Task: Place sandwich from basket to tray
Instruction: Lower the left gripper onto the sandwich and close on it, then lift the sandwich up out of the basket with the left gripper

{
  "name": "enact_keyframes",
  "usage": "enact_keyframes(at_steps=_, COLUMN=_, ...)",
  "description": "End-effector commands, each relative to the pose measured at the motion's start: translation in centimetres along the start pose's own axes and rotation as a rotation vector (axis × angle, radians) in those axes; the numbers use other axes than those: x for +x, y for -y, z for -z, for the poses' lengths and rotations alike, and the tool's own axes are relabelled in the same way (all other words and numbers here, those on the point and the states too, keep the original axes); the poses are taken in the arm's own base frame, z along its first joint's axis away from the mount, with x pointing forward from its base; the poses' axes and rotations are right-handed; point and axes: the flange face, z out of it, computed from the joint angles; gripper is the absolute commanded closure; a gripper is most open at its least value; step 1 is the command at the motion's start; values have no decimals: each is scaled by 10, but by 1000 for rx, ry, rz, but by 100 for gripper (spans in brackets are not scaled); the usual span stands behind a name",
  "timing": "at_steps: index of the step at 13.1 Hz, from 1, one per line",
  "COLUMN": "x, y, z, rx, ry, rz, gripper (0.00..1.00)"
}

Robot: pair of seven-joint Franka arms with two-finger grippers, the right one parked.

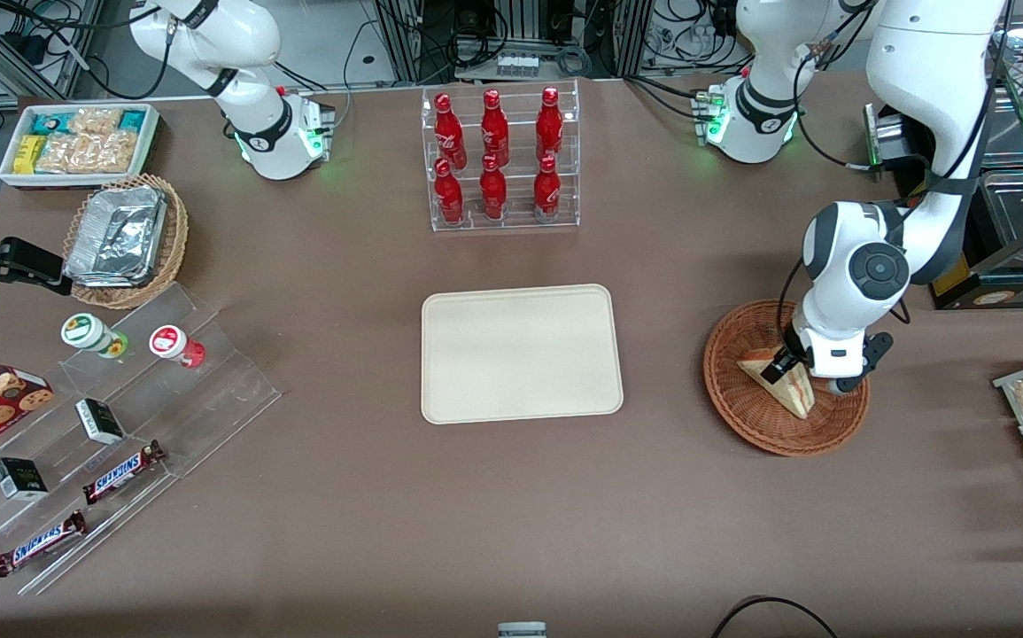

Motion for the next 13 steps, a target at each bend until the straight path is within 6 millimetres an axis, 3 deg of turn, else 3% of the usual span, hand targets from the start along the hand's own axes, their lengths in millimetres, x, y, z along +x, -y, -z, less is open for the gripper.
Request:
enact_keyframes(at_steps=1, x=-4, y=-6, z=7, rx=-14, ry=-3, rz=19, gripper=100)
enact_keyframes(at_steps=3, x=0, y=-13, z=32, rx=18, ry=10, rz=2, gripper=100)
enact_keyframes(at_steps=4, x=6, y=-17, z=53, rx=54, ry=23, rz=-7, gripper=100)
enact_keyframes(at_steps=9, x=9, y=-56, z=208, rx=136, ry=85, rz=-230, gripper=100)
enact_keyframes(at_steps=10, x=3, y=-71, z=242, rx=86, ry=125, rz=-236, gripper=100)
enact_keyframes(at_steps=11, x=-2, y=-83, z=264, rx=45, ry=179, rz=-241, gripper=100)
enact_keyframes(at_steps=13, x=-35, y=-113, z=291, rx=-4, ry=180, rz=-306, gripper=100)
